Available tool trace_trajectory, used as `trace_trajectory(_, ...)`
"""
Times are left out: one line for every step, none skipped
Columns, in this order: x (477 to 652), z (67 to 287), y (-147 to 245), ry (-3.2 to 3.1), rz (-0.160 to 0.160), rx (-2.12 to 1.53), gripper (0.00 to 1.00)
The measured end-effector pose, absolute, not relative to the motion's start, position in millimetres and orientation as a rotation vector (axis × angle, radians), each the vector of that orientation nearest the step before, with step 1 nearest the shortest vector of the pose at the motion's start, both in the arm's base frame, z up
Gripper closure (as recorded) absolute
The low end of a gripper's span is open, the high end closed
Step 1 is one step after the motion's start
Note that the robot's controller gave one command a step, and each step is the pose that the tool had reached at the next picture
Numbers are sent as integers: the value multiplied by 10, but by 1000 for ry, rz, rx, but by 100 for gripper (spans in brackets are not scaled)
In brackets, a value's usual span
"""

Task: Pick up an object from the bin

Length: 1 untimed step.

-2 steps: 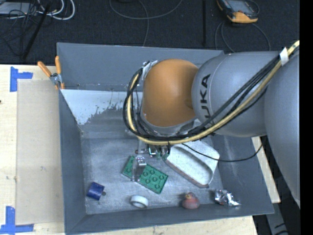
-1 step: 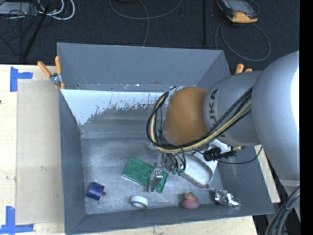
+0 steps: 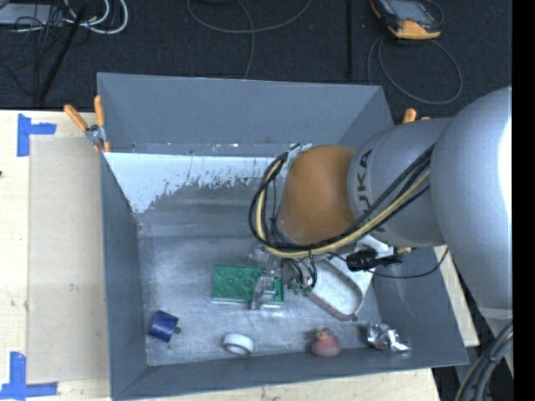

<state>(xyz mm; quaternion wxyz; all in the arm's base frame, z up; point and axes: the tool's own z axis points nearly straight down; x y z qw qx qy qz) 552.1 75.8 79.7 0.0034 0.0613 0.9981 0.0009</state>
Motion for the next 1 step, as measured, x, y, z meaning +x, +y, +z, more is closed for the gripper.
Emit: trace_trajectory(5763,2119,859,3119,4,290,100)
